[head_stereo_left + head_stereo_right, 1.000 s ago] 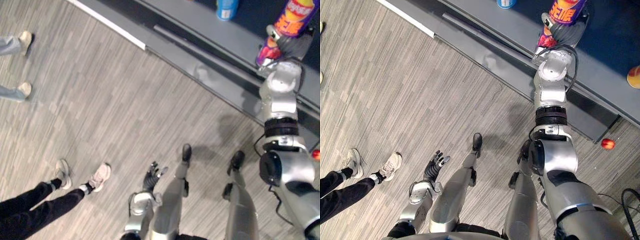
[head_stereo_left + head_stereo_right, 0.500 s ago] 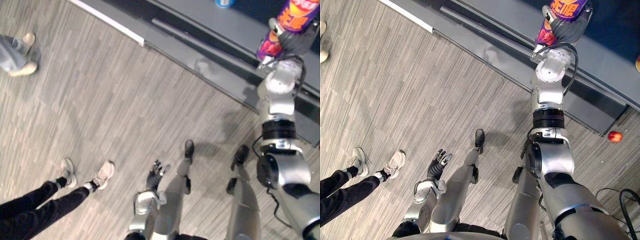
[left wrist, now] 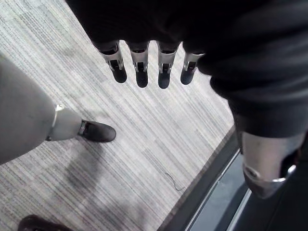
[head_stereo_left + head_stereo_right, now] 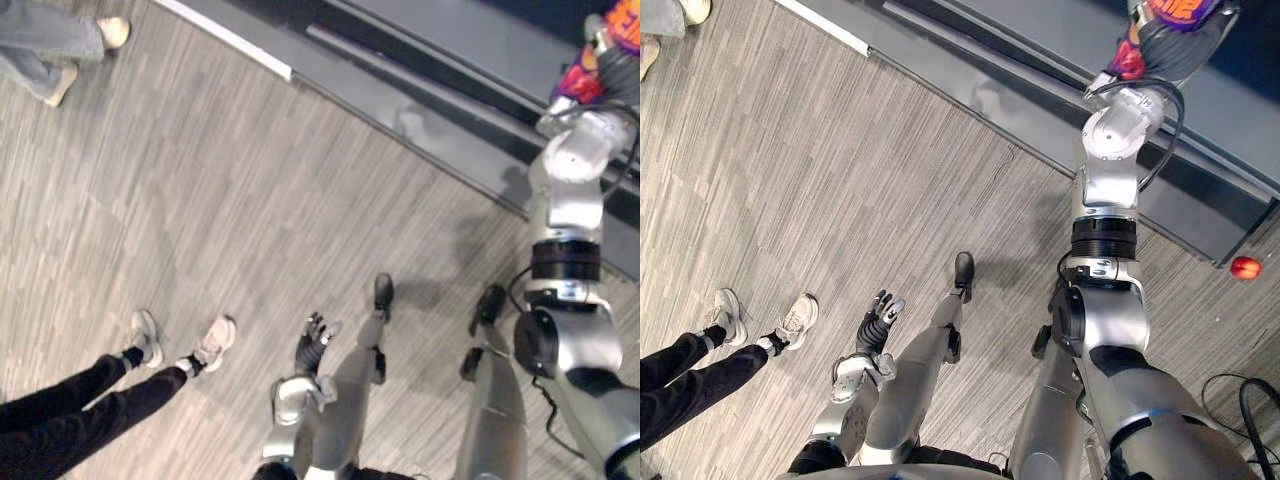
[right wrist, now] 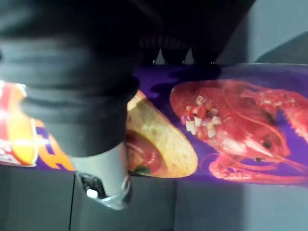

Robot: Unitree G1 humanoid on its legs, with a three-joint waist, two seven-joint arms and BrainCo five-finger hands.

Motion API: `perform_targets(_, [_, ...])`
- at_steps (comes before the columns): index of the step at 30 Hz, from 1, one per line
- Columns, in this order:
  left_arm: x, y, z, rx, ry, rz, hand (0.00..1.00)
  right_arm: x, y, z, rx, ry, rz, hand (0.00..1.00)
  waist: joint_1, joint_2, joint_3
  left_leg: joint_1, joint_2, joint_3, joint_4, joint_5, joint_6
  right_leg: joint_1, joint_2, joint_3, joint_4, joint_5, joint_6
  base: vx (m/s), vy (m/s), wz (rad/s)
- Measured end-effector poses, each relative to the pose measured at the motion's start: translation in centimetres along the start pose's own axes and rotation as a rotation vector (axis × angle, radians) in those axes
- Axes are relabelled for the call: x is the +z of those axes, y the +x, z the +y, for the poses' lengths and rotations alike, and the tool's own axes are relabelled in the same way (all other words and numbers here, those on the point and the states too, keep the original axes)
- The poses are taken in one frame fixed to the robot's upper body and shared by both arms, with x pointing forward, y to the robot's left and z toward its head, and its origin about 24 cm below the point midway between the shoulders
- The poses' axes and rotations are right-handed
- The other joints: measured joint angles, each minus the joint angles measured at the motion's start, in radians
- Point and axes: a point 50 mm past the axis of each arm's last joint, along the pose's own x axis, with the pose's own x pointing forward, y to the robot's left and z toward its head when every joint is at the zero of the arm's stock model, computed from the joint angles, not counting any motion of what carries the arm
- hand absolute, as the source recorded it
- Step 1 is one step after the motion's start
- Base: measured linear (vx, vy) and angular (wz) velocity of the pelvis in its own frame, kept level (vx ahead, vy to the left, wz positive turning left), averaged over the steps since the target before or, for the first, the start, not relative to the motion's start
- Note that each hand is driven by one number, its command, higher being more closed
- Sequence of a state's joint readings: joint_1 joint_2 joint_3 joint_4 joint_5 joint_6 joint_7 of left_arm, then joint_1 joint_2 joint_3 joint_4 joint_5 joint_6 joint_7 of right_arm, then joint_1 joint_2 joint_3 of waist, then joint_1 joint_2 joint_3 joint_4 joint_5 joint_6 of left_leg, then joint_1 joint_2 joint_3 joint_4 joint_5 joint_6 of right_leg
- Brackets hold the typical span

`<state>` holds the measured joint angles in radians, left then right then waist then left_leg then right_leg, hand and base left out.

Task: Put the gum and the chips on the shelf.

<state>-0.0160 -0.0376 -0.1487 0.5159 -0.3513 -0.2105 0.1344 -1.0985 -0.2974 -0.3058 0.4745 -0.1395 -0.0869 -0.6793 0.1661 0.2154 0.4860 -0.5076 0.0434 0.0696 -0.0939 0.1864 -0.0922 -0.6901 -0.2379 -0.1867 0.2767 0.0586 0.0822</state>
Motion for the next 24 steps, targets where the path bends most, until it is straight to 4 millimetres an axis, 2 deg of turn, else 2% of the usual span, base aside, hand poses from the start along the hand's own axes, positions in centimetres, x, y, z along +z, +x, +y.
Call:
perform_targets(5, [0.2, 0.0, -0.1, -0.003, -0.004, -0.012, 0.0, 0.7, 0.4, 0.2, -0.014, -0.008, -0.01, 1.0, -0.001, 0.0, 0.0, -0.005, -0.006, 0.001, 0.0, 0.002, 0.0, -0.019, -0.01, 0.004, 0.029, -0.012, 0.001, 0.01, -0.039, 0.03])
perform_targets(7, [0.5, 0.1, -0.3, -0.009, -0.006, -0.023, 0.0, 1.7, 1.1, 0.4, -0.021, 0.007, -0.039, 1.0, -0.002, 0.0, 0.0, -0.021, -0.007, 0.007, 0.0, 0.005, -0.005, -0.037, -0.015, 0.004, 0.039, -0.012, 0.0, -0.01, -0.046, 0.05])
perform_targets(14, [0.8, 0.1, -0.5, -0.015, -0.012, -0.039, 0.0, 3.3, 2.4, -0.1, -0.023, 0.003, -0.102, 1.0, -0.002, 0.001, -0.001, -0.038, -0.012, 0.034, 0.0, 0.011, -0.005, -0.058, -0.028, 0.005, 0.049, -0.012, 0.001, 0.0, -0.019, 0.03])
perform_targets(24, [0.9, 0.1, -0.6, -0.018, -0.016, -0.042, 0.0, 4.3, 2.6, 0.8, 0.013, 0.009, -0.128, 1.0, -0.002, 0.001, -0.001, -0.066, -0.013, 0.038, 0.0, 0.018, -0.001, -0.093, -0.03, 0.008, 0.06, -0.012, 0.001, 0.01, -0.027, 0.0])
